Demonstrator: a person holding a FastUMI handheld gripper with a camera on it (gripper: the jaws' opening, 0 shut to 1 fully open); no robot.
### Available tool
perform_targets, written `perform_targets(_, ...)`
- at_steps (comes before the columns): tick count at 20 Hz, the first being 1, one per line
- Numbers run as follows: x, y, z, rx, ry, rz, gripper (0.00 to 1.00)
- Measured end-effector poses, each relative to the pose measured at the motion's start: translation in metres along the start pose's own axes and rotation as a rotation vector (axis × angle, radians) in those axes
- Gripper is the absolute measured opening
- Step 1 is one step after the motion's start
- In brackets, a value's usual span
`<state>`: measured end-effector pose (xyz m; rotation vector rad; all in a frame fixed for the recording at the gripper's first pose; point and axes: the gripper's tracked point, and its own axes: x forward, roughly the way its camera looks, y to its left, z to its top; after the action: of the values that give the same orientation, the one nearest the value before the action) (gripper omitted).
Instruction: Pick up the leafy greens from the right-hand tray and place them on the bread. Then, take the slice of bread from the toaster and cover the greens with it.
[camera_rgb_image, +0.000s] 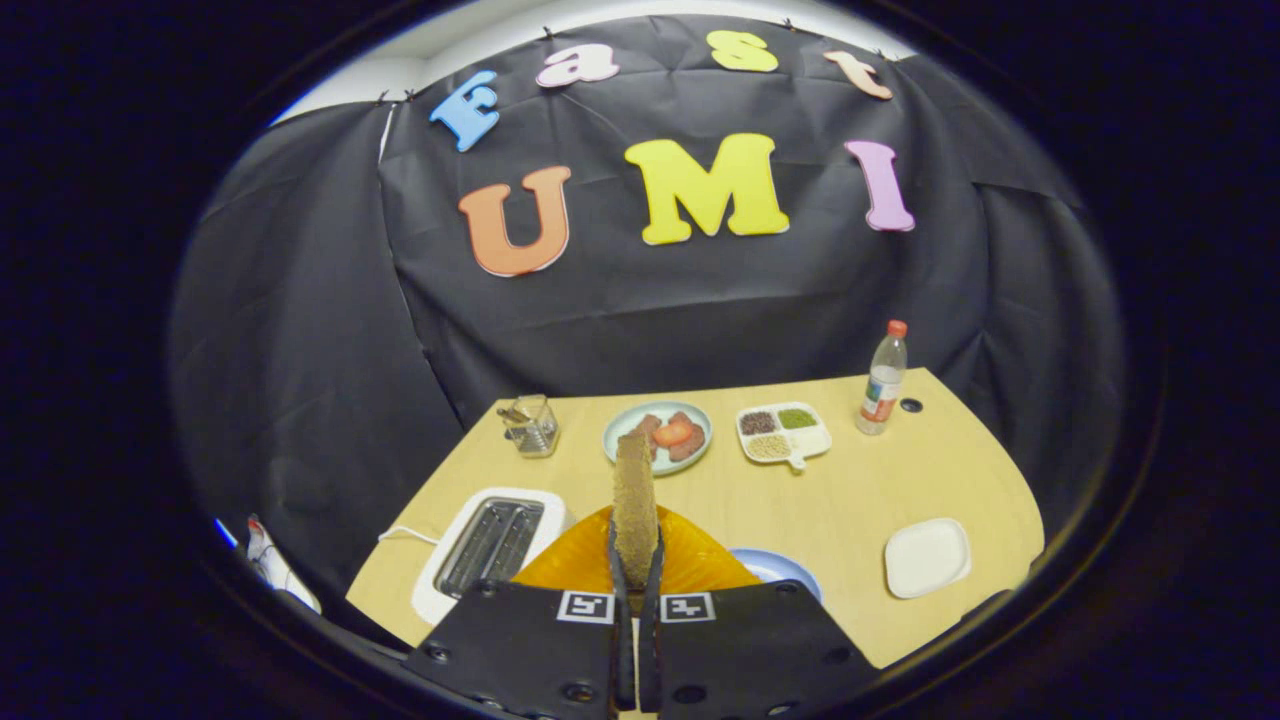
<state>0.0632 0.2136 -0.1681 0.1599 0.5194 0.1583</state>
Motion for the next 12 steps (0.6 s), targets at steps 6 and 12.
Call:
perform_targets(6,0.025,-0.029,-0.068,-0.003,0.141,-0.002,0.02)
perform_targets(12,0.037,-0.027,-0.101,0.043,0.195,0.100,0.02)
